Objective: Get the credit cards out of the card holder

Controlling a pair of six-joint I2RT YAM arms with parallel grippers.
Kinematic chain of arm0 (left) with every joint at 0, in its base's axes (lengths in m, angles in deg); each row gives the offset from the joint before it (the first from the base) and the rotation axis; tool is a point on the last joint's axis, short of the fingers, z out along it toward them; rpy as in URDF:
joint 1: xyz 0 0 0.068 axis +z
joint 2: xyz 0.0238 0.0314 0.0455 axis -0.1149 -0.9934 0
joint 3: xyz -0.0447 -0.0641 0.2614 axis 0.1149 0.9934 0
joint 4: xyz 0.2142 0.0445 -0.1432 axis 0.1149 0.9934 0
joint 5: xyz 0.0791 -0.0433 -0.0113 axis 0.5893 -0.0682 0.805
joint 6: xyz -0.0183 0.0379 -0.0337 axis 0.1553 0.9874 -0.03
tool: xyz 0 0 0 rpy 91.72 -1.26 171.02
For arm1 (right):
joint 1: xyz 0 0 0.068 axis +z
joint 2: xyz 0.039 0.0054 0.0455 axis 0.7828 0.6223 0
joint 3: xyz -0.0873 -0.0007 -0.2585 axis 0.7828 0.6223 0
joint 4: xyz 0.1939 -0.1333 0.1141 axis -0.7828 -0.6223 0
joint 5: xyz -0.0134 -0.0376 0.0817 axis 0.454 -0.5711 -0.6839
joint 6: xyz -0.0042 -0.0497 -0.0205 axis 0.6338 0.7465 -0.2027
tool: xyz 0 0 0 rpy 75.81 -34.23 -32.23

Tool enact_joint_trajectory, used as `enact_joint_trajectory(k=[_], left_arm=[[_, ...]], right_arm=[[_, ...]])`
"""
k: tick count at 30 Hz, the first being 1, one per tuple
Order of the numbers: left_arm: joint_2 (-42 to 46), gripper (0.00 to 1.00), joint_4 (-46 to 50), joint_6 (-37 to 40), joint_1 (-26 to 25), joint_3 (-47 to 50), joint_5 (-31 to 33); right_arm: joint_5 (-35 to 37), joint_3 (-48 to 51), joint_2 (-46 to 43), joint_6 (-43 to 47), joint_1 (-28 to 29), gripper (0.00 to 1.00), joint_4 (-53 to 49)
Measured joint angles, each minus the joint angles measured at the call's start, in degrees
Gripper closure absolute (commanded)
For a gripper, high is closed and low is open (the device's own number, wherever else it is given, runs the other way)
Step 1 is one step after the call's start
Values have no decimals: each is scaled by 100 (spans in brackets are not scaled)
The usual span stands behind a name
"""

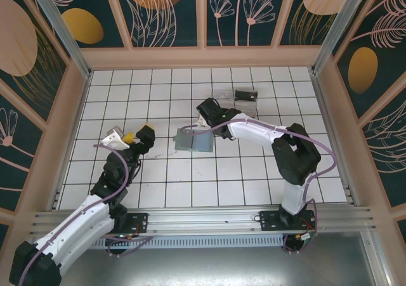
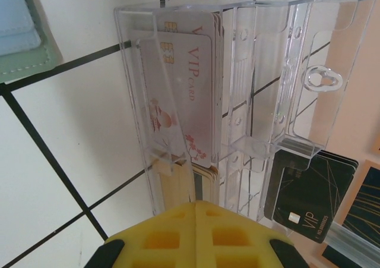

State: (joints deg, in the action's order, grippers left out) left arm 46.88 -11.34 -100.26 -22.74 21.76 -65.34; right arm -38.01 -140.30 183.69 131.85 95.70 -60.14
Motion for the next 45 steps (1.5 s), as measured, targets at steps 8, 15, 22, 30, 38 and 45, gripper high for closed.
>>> enact_joint_trajectory(k=[8,15,22,30,38,45], left_arm=[[-85,1,2,-39,0,0,-2],[-85,1,2,-39,0,0,0],[-85,1,2,-39,0,0,0],[-83,2,2,-39,0,0,0],[-83,1,2,-39,0,0,0],[-83,1,2,-39,0,0,0]], right_arm=[[131,-31,59,13,-122,100,15],[175,-31,76,15,-186,100,63],[188,-55,428,11,-188,100,140],[232,-420,715,-35,-184,100,181],[245,-570,809,-122,-188,100,138],[240,-935,852,-345,-216,100,26]])
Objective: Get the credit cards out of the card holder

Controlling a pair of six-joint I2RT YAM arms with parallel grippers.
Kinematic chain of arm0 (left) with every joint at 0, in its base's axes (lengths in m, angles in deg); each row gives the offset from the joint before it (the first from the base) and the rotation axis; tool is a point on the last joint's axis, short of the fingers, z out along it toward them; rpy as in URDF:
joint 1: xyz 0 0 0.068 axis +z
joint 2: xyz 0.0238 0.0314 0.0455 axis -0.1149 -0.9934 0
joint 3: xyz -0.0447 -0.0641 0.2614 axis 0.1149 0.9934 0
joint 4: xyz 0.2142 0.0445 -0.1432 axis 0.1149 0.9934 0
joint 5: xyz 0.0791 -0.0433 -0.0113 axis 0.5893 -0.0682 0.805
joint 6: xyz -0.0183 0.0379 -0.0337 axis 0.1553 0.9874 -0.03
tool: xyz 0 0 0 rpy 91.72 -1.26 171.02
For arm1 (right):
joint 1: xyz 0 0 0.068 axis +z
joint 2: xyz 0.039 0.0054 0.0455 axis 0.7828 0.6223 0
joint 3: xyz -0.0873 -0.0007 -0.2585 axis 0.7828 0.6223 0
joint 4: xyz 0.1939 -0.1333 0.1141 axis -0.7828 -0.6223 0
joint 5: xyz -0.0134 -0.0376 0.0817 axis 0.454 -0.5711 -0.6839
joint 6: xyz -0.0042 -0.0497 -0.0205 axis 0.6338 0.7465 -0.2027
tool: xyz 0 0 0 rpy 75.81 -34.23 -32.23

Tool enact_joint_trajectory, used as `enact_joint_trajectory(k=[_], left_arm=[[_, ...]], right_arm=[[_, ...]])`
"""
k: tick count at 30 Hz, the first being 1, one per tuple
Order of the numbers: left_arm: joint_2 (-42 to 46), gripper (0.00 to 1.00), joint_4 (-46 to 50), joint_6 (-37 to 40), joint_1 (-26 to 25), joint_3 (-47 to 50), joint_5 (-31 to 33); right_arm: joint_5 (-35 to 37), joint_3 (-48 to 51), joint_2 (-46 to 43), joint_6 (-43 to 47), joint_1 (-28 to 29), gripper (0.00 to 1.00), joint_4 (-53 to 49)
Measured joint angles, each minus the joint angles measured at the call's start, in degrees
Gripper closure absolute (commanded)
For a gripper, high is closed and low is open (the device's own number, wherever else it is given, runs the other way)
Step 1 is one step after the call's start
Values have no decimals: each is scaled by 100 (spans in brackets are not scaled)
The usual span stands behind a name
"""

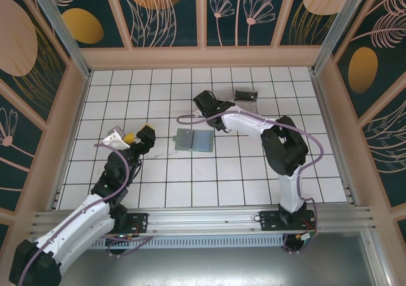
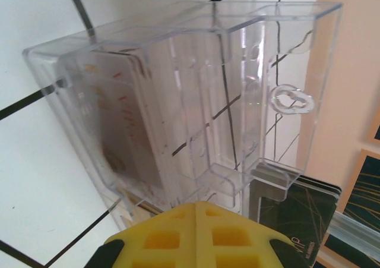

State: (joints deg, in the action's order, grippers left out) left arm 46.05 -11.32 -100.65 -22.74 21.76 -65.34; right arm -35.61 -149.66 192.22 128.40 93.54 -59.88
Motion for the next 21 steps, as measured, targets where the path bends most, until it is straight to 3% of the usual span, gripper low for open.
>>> enact_joint_trajectory(k=[5,8,16,21], left_arm=[[0,1,0,0,0,0,0],[0,1,0,0,0,0,2],[-7,1,0,2,0,0,22],[-98,2,-2,2,0,0,37]], right_arm=[[15,-39,168,-98,-4,100,-9],[13,-50,205,-267,-7,77,-81],[-673,-136,-48,-1147,-249,74,-302],[-1661,813,-1102,-1392,-525,70,227]])
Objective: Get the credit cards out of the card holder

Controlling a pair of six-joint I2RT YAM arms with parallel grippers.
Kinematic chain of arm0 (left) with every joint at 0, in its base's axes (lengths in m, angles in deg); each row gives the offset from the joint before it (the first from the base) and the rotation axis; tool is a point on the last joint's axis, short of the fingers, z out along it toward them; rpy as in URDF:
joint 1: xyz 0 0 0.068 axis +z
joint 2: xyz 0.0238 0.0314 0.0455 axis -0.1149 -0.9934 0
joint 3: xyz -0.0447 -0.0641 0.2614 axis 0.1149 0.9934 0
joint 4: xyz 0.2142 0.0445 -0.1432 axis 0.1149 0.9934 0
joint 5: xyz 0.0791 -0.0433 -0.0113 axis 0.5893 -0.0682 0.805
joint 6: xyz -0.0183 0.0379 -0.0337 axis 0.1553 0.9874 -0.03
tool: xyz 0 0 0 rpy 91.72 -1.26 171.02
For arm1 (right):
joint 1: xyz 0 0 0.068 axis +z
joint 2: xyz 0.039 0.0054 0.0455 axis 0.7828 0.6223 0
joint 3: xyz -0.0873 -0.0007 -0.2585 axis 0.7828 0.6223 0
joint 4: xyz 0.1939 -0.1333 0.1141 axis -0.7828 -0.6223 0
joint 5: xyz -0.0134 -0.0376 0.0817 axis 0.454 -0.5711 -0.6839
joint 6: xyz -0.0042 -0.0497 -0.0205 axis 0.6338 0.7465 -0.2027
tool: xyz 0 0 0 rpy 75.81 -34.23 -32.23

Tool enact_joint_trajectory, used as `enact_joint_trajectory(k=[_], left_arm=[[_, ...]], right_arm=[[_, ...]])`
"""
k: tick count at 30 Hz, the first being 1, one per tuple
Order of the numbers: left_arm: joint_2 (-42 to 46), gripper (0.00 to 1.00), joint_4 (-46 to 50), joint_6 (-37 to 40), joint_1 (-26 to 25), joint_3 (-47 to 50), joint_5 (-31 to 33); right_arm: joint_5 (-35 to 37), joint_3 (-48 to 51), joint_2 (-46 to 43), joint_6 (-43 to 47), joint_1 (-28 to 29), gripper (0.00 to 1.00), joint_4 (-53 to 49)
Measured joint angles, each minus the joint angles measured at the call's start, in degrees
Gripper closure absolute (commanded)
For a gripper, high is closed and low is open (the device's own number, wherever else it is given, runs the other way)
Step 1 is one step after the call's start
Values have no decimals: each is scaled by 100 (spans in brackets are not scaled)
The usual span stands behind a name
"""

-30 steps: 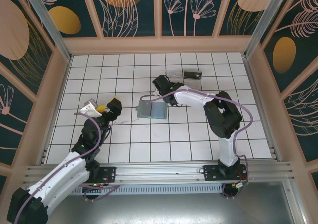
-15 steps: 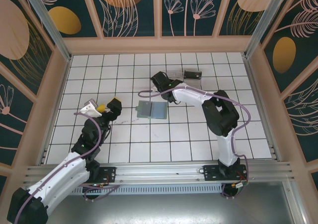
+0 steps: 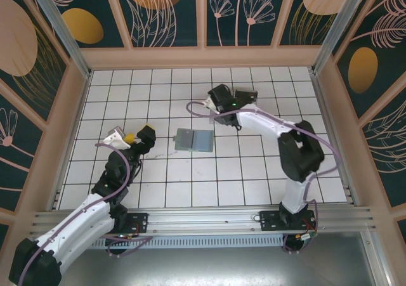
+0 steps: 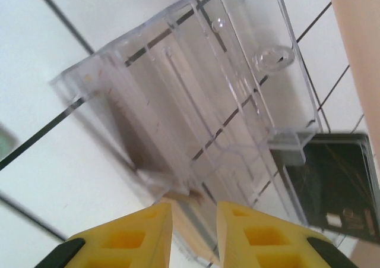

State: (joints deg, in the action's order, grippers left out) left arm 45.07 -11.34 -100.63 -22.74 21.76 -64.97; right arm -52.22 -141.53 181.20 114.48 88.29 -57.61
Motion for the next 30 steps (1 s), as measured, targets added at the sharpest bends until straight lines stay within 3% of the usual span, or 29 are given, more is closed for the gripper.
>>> enact_joint_trajectory(k=[4,10,17,30], left_arm=[[-83,1,0,2,0,0,7],[-144,1,-2,4,0,0,9],[-144,1,-2,46,0,0,94],[-413,1,-4,63,0,0,109]], right_arm=[[-861,791,-627,-39,-151,71,566],[-1711,1027,-614,-48,-424,71,833],[-2015,1058,-444,205,-463,66,1165],[-2326,1051,-79,356,-710,66,1220]])
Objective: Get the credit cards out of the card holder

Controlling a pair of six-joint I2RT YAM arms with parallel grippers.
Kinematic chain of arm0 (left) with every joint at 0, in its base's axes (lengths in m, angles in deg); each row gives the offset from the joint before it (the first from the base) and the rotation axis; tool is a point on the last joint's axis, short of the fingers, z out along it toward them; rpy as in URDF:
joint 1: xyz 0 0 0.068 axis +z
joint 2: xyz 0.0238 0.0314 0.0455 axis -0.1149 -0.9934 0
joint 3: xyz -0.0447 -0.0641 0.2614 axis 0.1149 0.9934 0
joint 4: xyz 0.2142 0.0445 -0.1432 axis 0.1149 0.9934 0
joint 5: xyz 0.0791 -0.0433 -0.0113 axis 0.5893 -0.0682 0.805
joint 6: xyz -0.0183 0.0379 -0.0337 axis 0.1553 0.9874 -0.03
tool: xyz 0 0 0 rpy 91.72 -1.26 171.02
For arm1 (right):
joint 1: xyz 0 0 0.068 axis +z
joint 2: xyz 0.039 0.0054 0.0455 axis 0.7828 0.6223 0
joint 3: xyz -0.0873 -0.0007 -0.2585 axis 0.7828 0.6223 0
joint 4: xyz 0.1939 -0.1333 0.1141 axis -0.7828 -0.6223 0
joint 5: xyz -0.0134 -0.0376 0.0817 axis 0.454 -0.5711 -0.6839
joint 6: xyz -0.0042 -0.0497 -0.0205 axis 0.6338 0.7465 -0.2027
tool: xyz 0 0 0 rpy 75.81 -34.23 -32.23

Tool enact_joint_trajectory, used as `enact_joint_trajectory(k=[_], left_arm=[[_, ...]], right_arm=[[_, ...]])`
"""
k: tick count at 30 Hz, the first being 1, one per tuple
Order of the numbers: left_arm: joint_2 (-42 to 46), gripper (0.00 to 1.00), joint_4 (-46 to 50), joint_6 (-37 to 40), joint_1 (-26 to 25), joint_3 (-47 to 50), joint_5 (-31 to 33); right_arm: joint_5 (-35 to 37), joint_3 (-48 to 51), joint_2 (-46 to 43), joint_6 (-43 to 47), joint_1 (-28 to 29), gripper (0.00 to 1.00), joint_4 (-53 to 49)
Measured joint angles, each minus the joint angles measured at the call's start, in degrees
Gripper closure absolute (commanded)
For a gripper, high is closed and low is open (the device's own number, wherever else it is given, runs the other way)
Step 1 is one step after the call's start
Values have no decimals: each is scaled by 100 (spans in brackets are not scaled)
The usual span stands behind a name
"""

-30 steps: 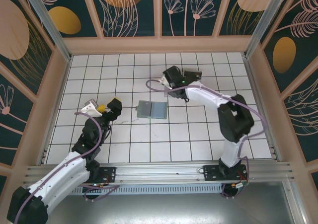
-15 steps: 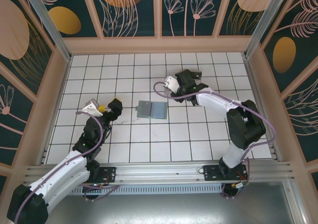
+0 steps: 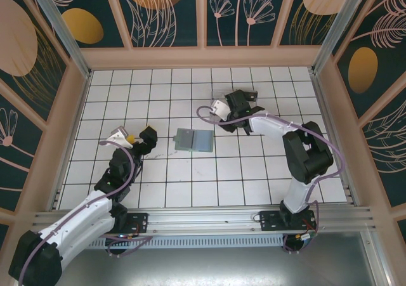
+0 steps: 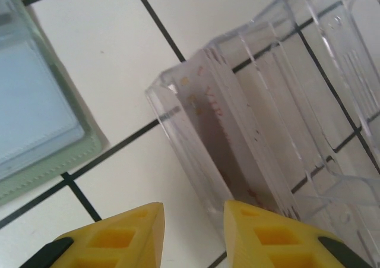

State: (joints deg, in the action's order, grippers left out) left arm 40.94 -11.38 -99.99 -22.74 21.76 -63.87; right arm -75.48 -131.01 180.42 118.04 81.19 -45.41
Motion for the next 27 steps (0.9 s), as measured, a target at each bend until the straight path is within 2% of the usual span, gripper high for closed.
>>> enact_joint_trajectory(k=[6,12,27], left_arm=[[-20,1,-2,2,0,0,2],[-107,1,-2,2,0,0,7],[-149,1,-7,4,0,0,105]], right_arm=[[-245,72,-26,199,-101,60,304],[-557,656,-348,903,-114,58,750],[-612,599,-361,1703,-116,68,1032]])
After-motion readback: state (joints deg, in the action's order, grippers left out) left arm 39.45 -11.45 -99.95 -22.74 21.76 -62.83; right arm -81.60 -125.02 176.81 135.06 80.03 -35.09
